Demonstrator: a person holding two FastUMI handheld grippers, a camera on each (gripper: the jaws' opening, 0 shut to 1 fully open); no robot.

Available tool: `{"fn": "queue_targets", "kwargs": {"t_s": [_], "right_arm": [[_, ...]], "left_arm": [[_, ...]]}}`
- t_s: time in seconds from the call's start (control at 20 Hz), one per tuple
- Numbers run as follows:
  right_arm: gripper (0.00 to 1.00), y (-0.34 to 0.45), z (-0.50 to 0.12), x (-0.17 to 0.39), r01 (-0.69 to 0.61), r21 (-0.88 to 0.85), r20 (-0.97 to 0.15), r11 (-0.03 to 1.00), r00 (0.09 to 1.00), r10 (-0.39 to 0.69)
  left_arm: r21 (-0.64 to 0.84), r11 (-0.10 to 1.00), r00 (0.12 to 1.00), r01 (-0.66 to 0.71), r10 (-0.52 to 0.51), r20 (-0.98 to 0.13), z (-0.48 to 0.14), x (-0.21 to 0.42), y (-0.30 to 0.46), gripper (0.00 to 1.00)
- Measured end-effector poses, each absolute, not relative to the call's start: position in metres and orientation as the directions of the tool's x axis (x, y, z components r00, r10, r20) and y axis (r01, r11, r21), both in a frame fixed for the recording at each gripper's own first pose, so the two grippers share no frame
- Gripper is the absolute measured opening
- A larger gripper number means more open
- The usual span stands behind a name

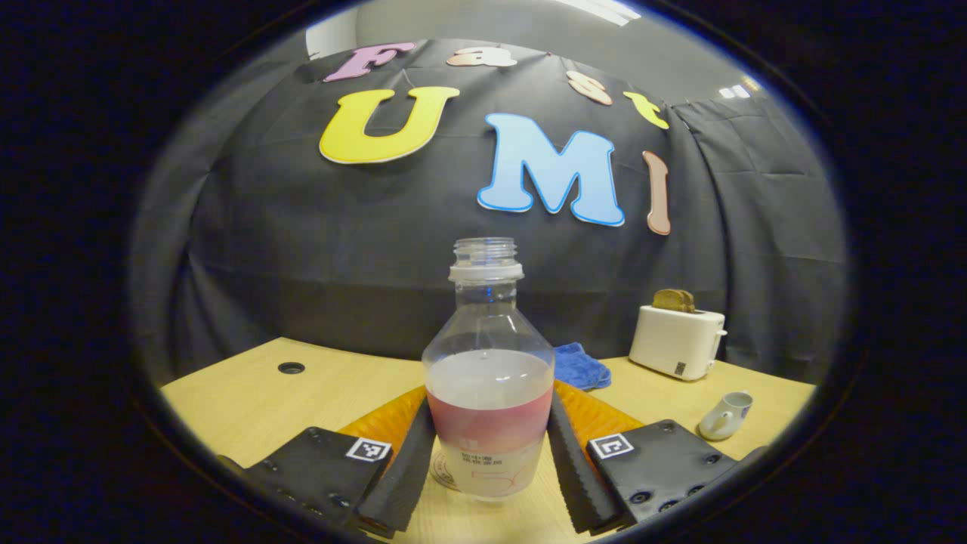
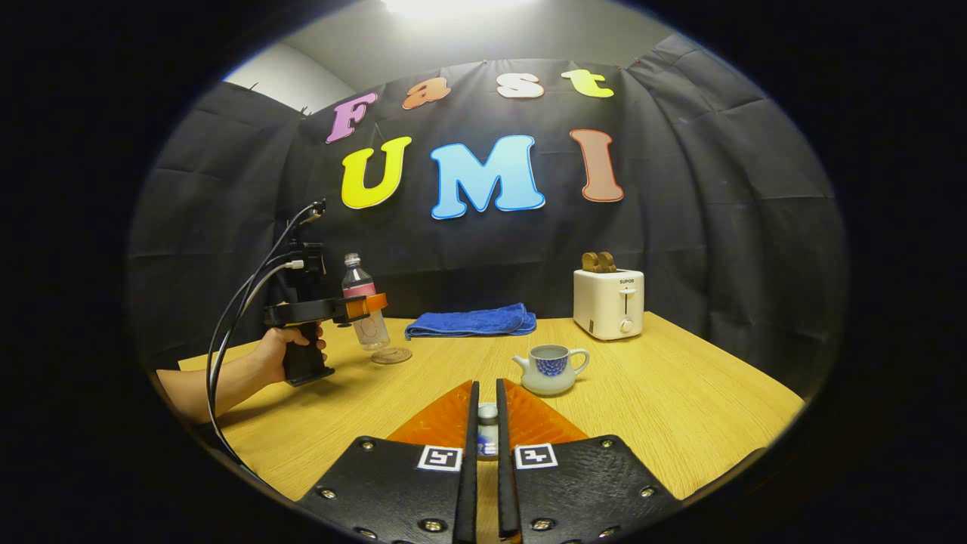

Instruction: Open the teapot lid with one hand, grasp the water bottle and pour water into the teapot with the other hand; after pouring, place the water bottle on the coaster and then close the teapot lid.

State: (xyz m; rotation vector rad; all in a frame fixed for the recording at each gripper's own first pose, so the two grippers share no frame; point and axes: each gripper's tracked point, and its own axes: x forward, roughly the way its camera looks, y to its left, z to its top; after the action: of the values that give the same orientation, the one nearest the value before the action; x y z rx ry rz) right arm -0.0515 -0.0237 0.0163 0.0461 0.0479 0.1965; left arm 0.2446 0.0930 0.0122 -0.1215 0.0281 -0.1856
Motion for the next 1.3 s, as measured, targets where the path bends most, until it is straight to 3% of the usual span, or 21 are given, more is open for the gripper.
{"fn": "queue_targets", "kwargs": {"t_s": [0.2, 0.55, 0.6, 0.7, 0.75, 0.9, 1.05, 1.3], "right_arm": [[0.11, -0.032, 0.014, -0.046, -0.172, 0.067, -0.048, 0.983, 0.983, 0.175], [0.11, -0.034, 0.009, -0.043, -0.163, 0.07, -0.061, 0.984, 0.984, 0.168], [0.11, -0.034, 0.009, -0.043, -0.164, 0.071, -0.062, 0.984, 0.984, 0.168], [0.11, -0.034, 0.01, -0.043, -0.163, 0.071, -0.062, 0.984, 0.984, 0.168], [0.11, -0.035, 0.01, -0.044, -0.162, 0.07, -0.06, 0.984, 0.984, 0.166], [0.11, -0.034, 0.01, -0.045, -0.163, 0.066, -0.058, 0.984, 0.984, 0.167], [0.11, -0.033, 0.012, -0.044, -0.167, 0.065, -0.056, 0.984, 0.984, 0.171], [0.11, -0.029, 0.014, -0.046, -0.177, 0.063, -0.05, 0.982, 0.982, 0.18]], "left_arm": [[-0.037, 0.992, 0.99, 0.123, -0.126, -0.07, -0.021, 0.274, 0.096, 0.86], [-0.011, 0.99, 0.988, 0.143, -0.143, -0.059, -0.021, 0.286, 0.079, 0.87], [-0.003, 0.989, 0.988, 0.145, -0.145, -0.055, -0.019, 0.287, 0.078, 0.81], [0.003, 0.989, 0.988, 0.149, -0.148, -0.049, -0.019, 0.289, 0.077, 0.81], [0.003, 0.989, 0.987, 0.151, -0.151, -0.048, -0.019, 0.288, 0.077, 0.87], [0.015, 0.988, 0.987, 0.156, -0.156, -0.049, -0.021, 0.289, 0.076, 0.89], [0.017, 0.989, 0.988, 0.147, -0.145, -0.055, -0.02, 0.286, 0.077, 1.0], [0.026, 0.99, 0.989, 0.139, -0.137, -0.063, -0.021, 0.272, 0.08, 1.0]]}}
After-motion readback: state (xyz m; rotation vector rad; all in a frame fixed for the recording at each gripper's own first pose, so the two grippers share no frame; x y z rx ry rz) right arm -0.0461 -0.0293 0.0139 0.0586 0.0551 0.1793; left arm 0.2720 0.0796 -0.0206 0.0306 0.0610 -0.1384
